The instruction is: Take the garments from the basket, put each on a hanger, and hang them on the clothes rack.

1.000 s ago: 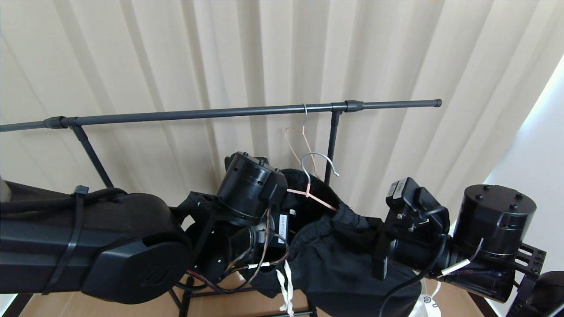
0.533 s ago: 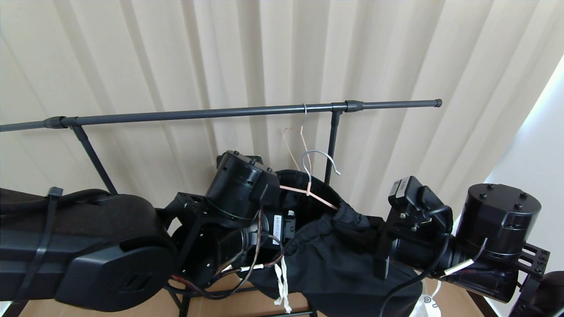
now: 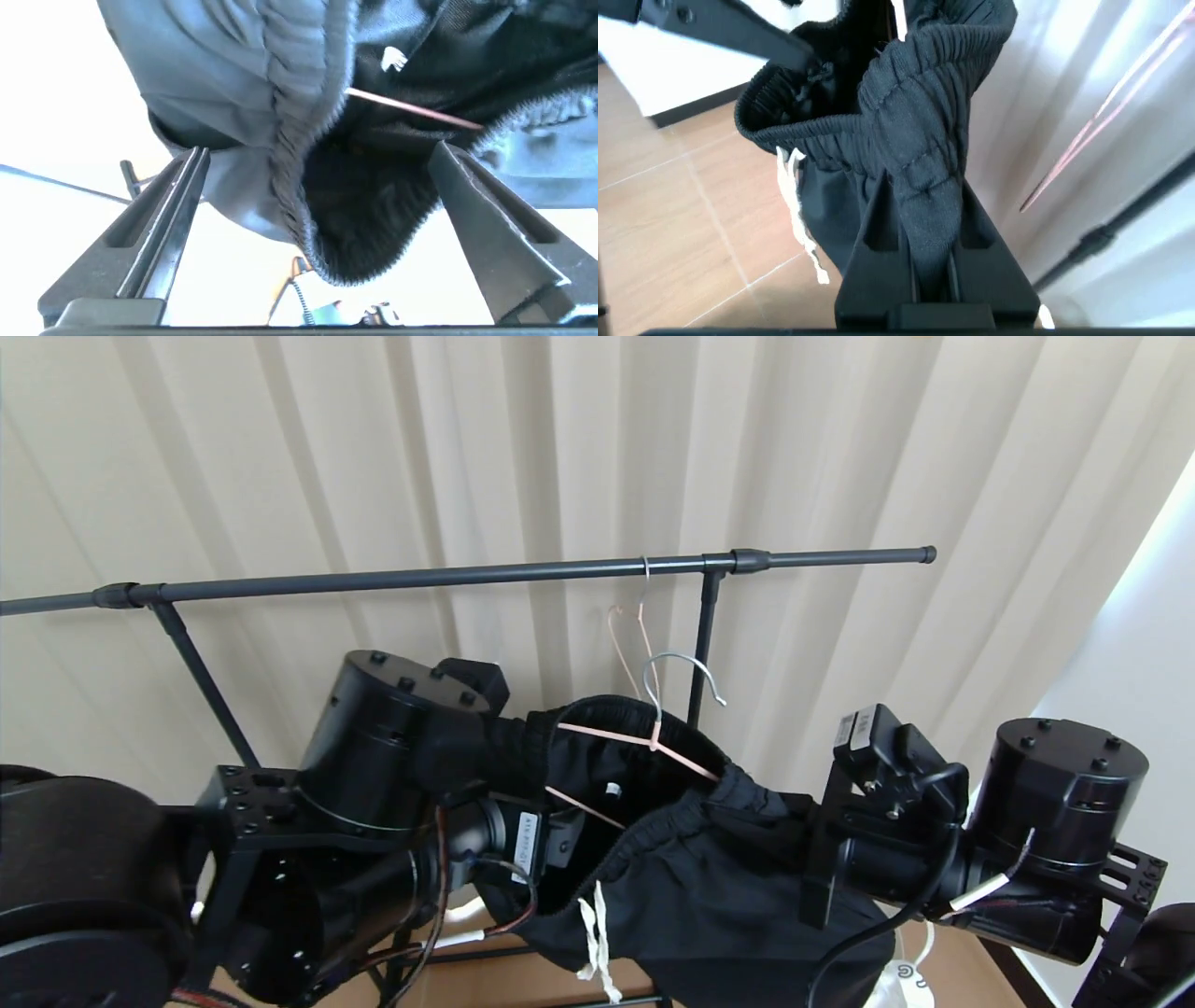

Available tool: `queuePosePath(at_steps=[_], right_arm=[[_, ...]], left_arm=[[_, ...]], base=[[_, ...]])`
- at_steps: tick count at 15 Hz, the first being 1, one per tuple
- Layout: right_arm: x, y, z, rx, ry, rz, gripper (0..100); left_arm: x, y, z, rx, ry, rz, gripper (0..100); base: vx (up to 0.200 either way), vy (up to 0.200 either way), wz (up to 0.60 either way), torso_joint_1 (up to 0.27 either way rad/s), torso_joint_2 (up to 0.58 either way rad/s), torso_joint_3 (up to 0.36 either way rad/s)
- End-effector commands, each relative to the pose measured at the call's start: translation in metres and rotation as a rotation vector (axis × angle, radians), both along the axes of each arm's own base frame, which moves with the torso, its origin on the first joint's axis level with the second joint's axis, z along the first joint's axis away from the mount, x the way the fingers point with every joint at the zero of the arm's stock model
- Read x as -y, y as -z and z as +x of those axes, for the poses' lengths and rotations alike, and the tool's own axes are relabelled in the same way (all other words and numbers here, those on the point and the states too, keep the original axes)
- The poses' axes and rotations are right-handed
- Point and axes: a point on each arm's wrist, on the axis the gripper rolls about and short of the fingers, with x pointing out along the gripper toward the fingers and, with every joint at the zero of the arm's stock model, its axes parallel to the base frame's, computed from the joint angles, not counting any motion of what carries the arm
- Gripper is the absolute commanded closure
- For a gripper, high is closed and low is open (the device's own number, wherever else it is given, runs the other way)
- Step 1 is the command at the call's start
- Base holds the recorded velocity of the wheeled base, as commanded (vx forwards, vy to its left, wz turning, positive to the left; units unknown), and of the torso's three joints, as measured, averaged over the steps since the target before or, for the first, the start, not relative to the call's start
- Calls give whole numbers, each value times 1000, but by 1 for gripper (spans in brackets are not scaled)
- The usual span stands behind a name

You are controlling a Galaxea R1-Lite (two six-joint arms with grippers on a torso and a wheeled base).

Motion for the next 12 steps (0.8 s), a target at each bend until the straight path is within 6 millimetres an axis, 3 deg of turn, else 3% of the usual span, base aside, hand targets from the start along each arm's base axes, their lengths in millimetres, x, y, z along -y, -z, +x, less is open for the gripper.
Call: queuePosePath(at_steps=[1,4,7,12], right_arm=[[9,-1,4,2,6,8,100],[28,-7,15,6,-117,50,100],[32,-9,22,6,-212,72,100],[33,10,24,-65,-304,67,100]], left_arm=[[-25,-16,-17,57,9,-12,0],[-65,-41,-29,170,60,19,0],[-88,-47,-30,209,194,70,0],[-84,-43,-15,199,538,38,0]], base=[[0,0,0,0,0,0],[0,0,0,0,0,0],[0,0,0,0,0,0],[0,0,0,0,0,0]])
